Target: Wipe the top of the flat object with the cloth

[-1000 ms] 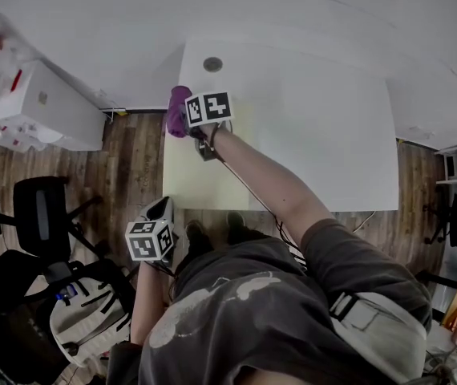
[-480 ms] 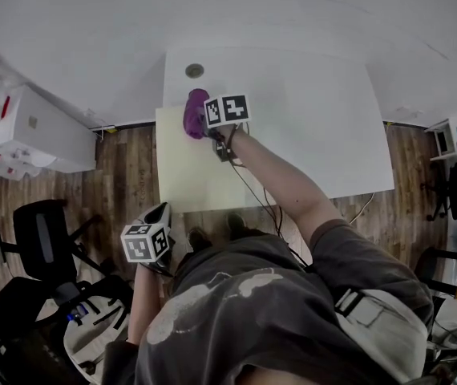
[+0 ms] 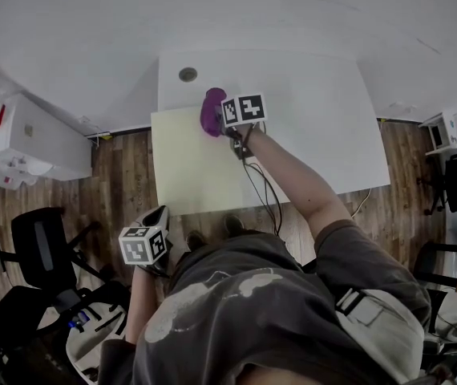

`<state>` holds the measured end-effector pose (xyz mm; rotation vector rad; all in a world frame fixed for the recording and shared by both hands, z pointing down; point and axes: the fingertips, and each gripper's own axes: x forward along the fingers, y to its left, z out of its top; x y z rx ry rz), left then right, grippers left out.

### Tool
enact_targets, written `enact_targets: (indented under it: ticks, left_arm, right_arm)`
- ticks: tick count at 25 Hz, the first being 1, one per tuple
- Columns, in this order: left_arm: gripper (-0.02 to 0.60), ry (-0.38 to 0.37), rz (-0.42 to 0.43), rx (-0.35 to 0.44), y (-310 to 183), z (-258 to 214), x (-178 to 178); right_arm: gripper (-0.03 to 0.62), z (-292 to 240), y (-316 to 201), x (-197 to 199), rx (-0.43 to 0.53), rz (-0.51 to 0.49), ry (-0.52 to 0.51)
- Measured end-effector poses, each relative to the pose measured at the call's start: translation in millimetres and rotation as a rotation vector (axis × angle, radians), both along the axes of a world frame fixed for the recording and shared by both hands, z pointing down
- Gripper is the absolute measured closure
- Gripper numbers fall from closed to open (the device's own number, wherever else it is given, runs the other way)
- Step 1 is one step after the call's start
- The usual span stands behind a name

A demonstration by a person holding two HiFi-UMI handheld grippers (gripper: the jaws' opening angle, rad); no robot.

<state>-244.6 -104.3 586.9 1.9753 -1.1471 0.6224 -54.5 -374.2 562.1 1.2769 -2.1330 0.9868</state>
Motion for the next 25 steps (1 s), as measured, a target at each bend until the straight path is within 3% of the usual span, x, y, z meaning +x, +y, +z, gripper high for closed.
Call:
enact_targets:
  ticks: [15,25]
  left_arm:
    - [0.586,0.021,0.039,-0.007,2.7,0.2,-0.6]
    - [0.586,0.028,0.064,-0.008,1.6,0.1,-1.4]
  right_arm:
    - [0.528,1.1,6.0,56.4,0.004,0.14,0.021]
    - [0.528,-14.7,13.7,63.8,0.033,0.163,-0.015]
